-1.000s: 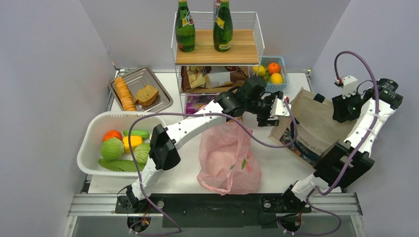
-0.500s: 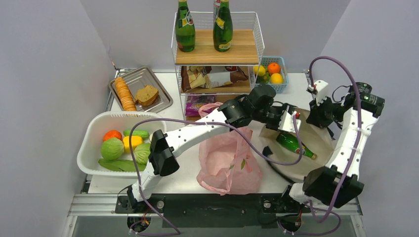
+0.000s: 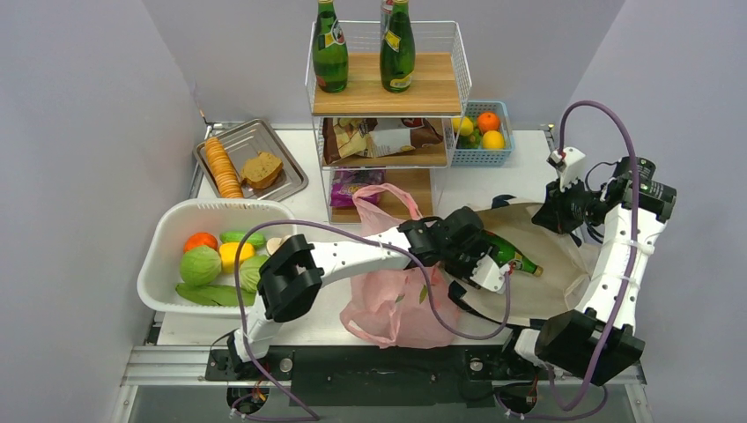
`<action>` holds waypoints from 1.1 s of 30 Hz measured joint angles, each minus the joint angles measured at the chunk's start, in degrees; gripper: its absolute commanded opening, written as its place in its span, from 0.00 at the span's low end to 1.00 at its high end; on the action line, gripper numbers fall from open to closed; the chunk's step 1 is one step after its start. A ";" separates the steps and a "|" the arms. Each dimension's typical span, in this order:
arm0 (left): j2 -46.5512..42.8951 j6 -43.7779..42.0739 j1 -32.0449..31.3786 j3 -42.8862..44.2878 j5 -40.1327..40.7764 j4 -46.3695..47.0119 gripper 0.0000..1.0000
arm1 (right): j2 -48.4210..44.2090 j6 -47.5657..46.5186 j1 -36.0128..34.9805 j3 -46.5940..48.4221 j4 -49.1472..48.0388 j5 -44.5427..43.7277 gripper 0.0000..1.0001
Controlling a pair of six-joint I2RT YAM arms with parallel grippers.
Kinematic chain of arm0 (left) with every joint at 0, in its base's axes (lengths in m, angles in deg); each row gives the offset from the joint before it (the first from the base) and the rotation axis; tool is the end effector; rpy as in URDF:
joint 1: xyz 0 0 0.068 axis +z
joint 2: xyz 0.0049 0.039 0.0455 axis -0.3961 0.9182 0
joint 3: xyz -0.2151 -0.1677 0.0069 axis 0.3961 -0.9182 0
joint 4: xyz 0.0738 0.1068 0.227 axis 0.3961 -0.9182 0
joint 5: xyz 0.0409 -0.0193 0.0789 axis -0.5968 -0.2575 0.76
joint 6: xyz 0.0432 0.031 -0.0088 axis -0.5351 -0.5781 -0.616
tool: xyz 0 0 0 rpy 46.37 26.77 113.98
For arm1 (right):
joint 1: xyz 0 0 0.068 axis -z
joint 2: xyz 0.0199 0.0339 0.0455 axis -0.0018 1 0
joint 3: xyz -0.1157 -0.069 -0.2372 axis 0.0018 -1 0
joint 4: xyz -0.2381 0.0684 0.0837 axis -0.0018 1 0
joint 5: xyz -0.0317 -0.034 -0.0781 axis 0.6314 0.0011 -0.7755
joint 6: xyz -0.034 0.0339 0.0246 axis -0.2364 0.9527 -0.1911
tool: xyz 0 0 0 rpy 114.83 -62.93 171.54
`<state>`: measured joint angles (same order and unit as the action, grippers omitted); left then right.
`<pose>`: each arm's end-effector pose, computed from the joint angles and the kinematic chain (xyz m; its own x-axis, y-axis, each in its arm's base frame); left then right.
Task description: Untie the knot of the grocery bags and take out the mixed food
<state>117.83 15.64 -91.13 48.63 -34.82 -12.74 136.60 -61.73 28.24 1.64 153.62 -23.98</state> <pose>0.1728 -0.4498 0.2499 0.6463 0.4914 -0.5839 0.7630 -0.4025 0.5058 0.1914 -0.0722 0.3833 -0.6050 -0.2429 -0.7583 -0.5676 0.7994 0.1968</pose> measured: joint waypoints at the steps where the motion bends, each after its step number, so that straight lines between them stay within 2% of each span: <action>1: 0.22 -0.39 -0.09 0.11 0.63 0.39 0.53 | 0.42 0.26 0.00 0.00 0.00 0.33 0.00; 4: 3.21 -1.60 -0.37 5.20 2.45 0.74 0.60 | 2.38 0.85 0.00 0.26 0.11 1.22 0.00; 11: 17.57 -4.22 -0.22 26.23 4.04 -1.05 0.67 | 4.96 1.14 0.02 0.57 0.17 1.97 0.00; 14: 22.64 -6.08 -0.09 31.56 4.07 -3.06 0.69 | 4.94 1.14 0.02 0.57 0.44 2.05 0.00; 21: 31.06 -9.60 0.13 37.97 4.00 -6.69 0.72 | 4.94 1.03 0.02 0.57 0.61 1.97 0.00; 26: 32.61 -11.17 0.13 39.98 3.93 -7.34 0.74 | 4.94 0.39 0.02 0.57 1.22 1.90 0.00; 33: 34.99 -12.24 0.22 41.09 5.66 -5.18 0.83 | 4.94 -2.23 -0.11 0.50 4.35 1.60 0.00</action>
<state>152.82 3.40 -90.91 89.72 -29.16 -17.92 141.54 -63.96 28.14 2.14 157.97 -22.39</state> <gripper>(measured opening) 0.795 0.004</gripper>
